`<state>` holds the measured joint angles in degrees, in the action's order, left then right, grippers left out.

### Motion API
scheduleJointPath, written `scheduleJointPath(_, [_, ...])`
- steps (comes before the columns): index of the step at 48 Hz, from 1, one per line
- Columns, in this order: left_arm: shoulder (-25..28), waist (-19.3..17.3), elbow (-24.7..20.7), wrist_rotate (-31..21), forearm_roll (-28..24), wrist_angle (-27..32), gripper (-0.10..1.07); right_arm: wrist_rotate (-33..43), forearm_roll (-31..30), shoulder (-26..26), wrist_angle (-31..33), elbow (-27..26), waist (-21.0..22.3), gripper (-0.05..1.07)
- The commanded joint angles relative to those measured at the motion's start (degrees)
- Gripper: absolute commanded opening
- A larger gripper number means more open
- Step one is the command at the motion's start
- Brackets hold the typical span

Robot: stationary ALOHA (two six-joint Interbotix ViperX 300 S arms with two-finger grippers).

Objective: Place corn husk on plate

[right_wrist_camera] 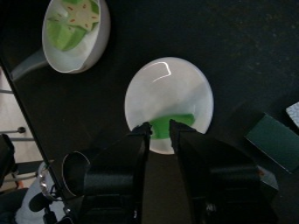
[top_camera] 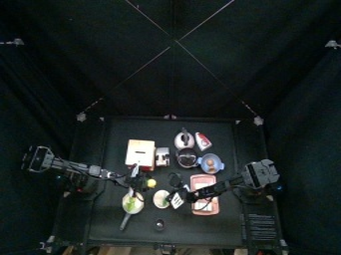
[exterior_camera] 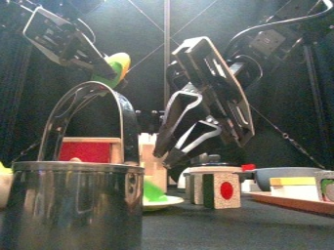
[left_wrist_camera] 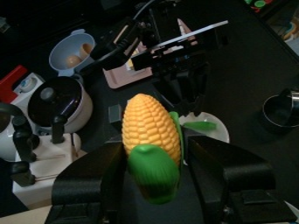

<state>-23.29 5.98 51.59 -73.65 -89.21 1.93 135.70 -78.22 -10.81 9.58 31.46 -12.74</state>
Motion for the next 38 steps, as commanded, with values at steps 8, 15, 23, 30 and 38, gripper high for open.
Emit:
scheduleJointPath(8, [-0.3,-0.2,-0.6,-0.2,0.2,0.1,0.77,-0.2,0.1,1.1,0.6,-0.8,0.3,0.67])
scheduleJointPath(15, [-0.3,-0.1,-0.5,-0.2,0.2,0.1,0.77,-0.3,0.1,1.1,0.6,-1.0,0.0,0.67])
scheduleJointPath(23, [-0.3,-0.2,-0.5,-0.2,0.2,0.1,0.77,-0.4,-0.5,1.5,0.9,-0.9,0.0,0.67])
scheduleJointPath(30, [-0.3,-0.1,-0.4,-0.2,0.4,0.0,0.77,-0.4,-1.6,2.2,1.3,-1.0,0.1,0.67])
scheduleJointPath(38, [-0.3,-0.1,-0.2,-0.2,1.1,-0.1,0.77,-0.1,-4.8,4.7,3.1,-1.1,0.3,0.67])
